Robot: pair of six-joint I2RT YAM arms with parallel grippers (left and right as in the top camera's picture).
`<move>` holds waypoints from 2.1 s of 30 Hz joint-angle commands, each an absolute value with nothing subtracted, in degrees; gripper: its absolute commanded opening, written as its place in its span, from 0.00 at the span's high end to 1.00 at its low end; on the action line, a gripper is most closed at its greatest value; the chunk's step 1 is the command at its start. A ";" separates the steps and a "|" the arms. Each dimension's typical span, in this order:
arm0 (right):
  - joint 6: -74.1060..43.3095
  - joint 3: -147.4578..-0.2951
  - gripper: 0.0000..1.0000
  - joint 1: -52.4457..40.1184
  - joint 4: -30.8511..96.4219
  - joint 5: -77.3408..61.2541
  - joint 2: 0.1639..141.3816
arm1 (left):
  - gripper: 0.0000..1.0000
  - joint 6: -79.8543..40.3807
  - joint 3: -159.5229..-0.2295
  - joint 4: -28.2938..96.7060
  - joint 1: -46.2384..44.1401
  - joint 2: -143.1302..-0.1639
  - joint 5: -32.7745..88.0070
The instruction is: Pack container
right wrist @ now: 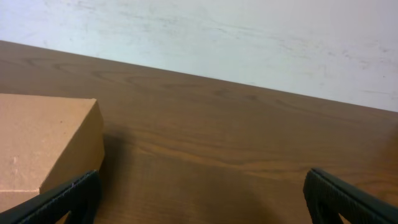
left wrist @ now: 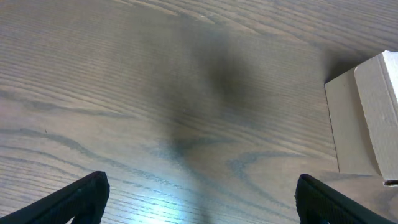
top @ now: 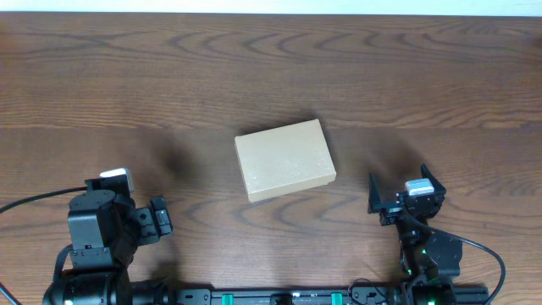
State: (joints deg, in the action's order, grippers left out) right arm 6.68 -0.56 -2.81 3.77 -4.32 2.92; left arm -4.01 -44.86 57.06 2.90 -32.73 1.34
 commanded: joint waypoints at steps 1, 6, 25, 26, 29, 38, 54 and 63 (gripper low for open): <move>5.85 -0.32 0.01 -2.70 3.86 -4.93 2.52 | 0.05 -2.98 -44.77 57.25 2.98 -32.49 1.52; 5.85 -0.32 0.01 -2.70 3.86 -4.93 2.52 | 0.05 -2.98 -44.77 57.25 2.98 -32.49 1.54; 5.85 -0.32 0.01 -2.70 3.86 -4.91 2.52 | 0.05 -3.18 -29.71 25.85 1.91 -31.18 7.11; 5.85 -0.32 0.01 -2.70 3.86 -4.93 2.52 | 0.05 -3.18 -27.77 22.52 1.69 -30.70 7.11; 5.85 -0.32 0.01 -2.70 3.86 -4.93 2.52 | 0.05 -2.13 -21.76 13.23 1.06 -28.42 7.07; 5.85 -0.32 0.01 -2.70 3.86 -4.93 2.52 | 0.05 6.74 -14.94 6.96 0.97 -17.45 5.78; 5.85 -0.32 0.01 -2.70 3.86 -4.93 2.52 | 0.05 10.02 -12.49 16.56 0.19 -4.16 6.09; 5.85 -0.32 0.01 -2.70 3.86 -4.93 2.52 | 0.05 7.25 -4.95 12.80 -0.08 -0.19 7.60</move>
